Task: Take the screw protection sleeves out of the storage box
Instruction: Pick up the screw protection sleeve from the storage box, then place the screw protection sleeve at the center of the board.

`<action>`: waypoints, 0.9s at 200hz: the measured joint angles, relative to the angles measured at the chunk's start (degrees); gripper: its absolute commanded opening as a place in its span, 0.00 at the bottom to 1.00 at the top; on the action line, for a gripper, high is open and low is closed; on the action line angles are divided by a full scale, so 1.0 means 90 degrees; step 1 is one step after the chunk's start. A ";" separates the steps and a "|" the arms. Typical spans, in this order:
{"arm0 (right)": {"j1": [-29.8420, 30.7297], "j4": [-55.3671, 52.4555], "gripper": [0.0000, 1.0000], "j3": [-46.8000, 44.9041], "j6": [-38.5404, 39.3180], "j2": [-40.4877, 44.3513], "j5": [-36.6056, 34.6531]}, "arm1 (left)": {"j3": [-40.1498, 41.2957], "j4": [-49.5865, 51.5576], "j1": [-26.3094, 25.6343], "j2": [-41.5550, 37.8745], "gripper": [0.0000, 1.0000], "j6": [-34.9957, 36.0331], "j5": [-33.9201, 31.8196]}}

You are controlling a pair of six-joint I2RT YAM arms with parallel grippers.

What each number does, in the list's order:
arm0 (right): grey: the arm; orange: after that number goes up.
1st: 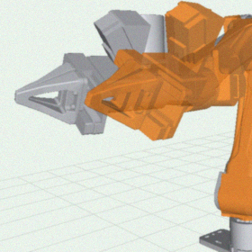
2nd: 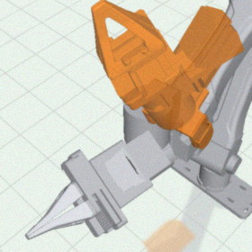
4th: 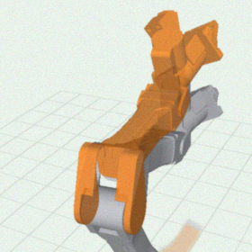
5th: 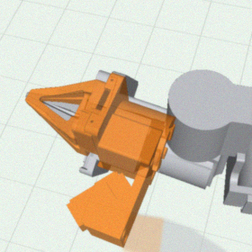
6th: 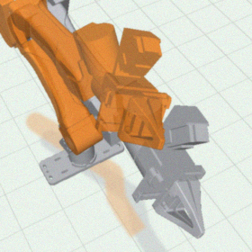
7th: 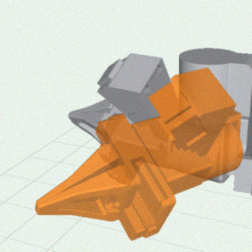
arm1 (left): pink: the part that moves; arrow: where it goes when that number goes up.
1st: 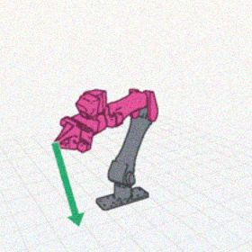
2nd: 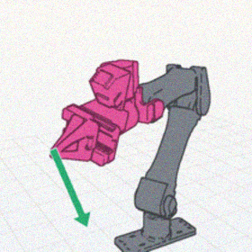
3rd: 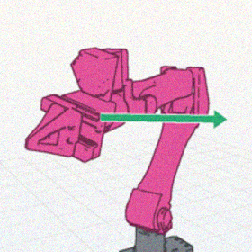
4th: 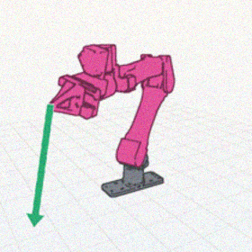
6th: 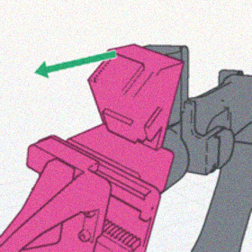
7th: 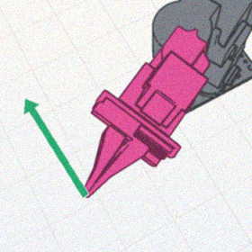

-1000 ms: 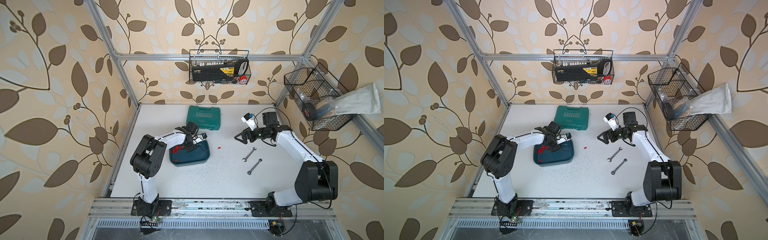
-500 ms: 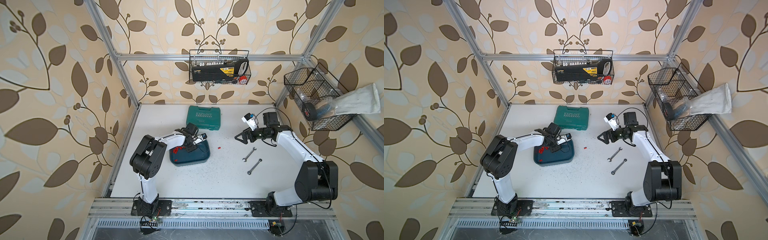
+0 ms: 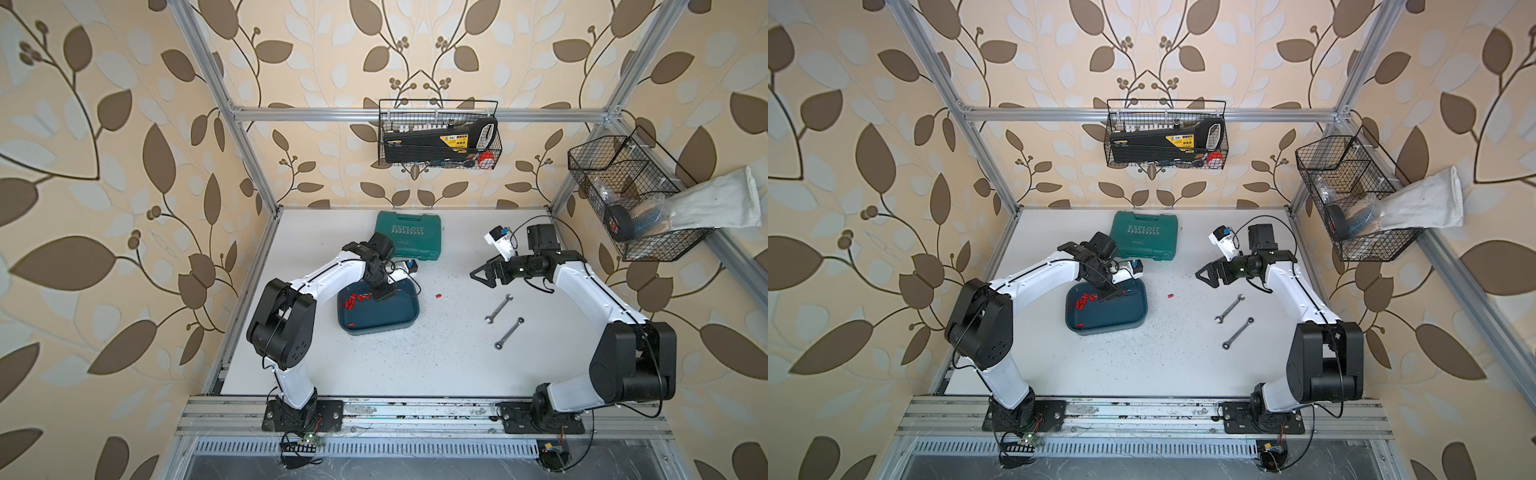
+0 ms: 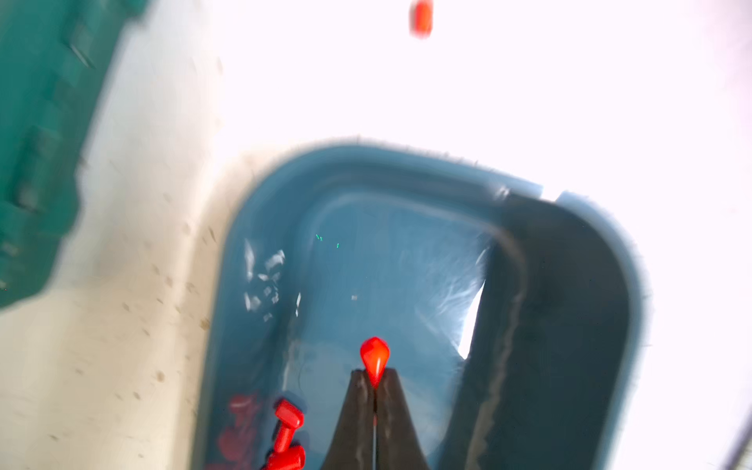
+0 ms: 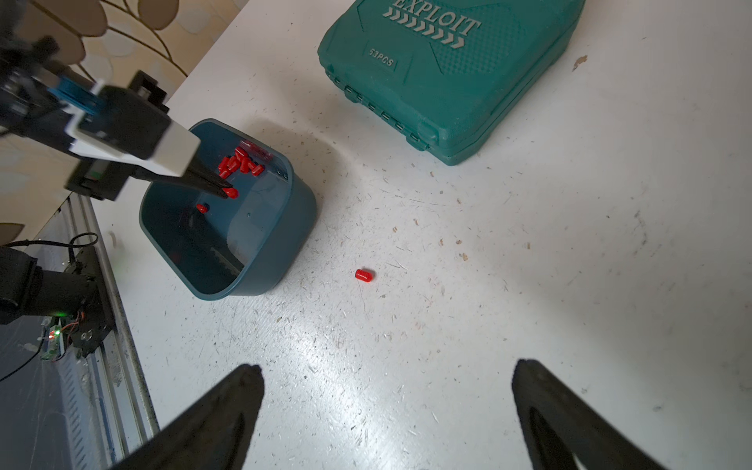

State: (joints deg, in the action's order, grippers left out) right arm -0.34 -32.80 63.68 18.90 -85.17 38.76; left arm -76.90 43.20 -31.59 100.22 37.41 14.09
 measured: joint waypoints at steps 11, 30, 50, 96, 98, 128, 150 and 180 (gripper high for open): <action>-0.0015 0.0000 0.99 0.0000 0.0000 0.0000 0.0005 | -0.0335 0.0146 -0.0002 -0.0019 0.00 -0.0027 0.0265; -0.0056 0.0000 0.99 0.0000 0.0002 0.0002 0.0007 | -0.0780 0.0274 -0.0058 -0.0002 0.00 -0.0109 0.0578; -0.0153 0.0000 0.99 0.0000 -0.0005 0.0022 0.0010 | -0.1195 0.0345 -0.0172 0.0187 0.00 -0.0226 0.0811; -0.0359 0.0012 0.99 -0.0022 -0.0056 0.0236 0.0002 | -0.2098 0.0357 -0.0437 0.1503 0.02 -0.0379 0.0814; -0.0364 0.0012 0.99 -0.0024 -0.0061 0.0245 0.0002 | -0.2144 0.0364 -0.0454 0.1566 0.02 -0.0381 0.0806; -0.0430 0.0044 0.99 -0.0039 -0.0075 0.0301 0.0002 | -0.2630 0.0396 -0.0619 0.2336 0.02 -0.0401 0.0758; -0.0471 0.0058 0.99 -0.0051 -0.0085 0.0325 0.0002 | -0.2941 0.0430 -0.0733 0.2688 0.04 -0.0406 0.0702; -0.0510 0.0083 0.99 -0.0058 -0.0100 0.0374 0.0002 | -0.3313 0.0423 -0.0833 0.3101 0.08 -0.0425 0.0610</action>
State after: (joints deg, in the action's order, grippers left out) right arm -4.93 -32.05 63.16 18.00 -81.80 38.79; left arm -106.72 47.00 -39.09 128.14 33.58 19.57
